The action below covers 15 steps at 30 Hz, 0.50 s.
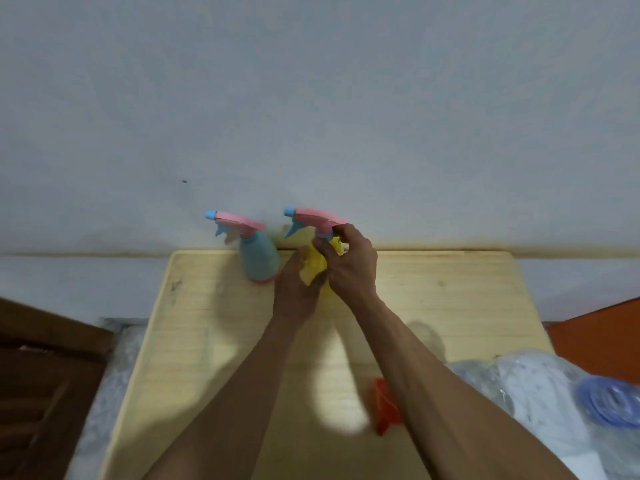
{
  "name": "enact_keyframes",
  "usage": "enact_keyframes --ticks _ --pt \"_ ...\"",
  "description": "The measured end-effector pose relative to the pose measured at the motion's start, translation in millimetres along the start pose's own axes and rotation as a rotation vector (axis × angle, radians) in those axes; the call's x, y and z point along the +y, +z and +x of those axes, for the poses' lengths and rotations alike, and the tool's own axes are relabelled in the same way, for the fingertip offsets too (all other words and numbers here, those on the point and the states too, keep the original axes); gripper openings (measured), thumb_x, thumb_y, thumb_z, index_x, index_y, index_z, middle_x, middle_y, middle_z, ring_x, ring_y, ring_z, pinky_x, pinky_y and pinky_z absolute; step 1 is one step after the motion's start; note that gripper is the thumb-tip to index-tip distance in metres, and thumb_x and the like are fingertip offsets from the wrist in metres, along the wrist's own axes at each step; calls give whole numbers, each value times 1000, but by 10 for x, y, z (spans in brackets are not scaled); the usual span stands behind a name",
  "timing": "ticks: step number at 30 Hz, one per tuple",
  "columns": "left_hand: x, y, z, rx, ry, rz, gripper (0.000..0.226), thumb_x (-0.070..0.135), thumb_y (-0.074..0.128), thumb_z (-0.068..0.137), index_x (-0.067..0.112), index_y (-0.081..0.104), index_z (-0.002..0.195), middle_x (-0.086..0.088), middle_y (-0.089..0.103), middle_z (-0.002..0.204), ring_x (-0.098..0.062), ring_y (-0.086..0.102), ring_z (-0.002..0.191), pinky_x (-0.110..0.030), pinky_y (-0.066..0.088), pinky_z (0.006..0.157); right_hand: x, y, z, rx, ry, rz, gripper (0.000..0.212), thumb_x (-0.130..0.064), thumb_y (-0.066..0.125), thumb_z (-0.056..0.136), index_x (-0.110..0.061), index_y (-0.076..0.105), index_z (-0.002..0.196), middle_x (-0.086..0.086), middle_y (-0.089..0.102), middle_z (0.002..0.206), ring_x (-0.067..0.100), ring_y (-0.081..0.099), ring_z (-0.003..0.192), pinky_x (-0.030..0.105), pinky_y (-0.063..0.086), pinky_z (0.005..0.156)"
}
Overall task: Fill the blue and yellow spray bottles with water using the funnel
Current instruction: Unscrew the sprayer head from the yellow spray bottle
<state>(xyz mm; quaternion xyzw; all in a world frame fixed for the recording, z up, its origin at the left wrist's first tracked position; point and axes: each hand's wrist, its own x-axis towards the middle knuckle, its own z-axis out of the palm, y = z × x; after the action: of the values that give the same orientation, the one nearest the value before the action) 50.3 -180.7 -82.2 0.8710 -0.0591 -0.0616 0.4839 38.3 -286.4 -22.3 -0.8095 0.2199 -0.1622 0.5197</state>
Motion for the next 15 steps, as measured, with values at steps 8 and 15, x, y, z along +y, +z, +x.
enact_keyframes --ticks 8,15 --pt "329 -594 -766 47 116 -86 70 54 69 80 24 47 139 12 57 129 -5 55 116 -23 45 98 -498 -356 -482 -89 38 157 26 -28 81 84 -16 72 105 -5 75 98 13 69 95 38 57 86" --pt "556 -1138 -1508 56 198 -163 70 51 69 82 35 35 141 9 55 138 -8 55 125 -33 48 101 -1026 -512 -1235 -126 56 354 27 -31 84 80 -20 71 101 -3 75 97 22 69 94 38 59 86"
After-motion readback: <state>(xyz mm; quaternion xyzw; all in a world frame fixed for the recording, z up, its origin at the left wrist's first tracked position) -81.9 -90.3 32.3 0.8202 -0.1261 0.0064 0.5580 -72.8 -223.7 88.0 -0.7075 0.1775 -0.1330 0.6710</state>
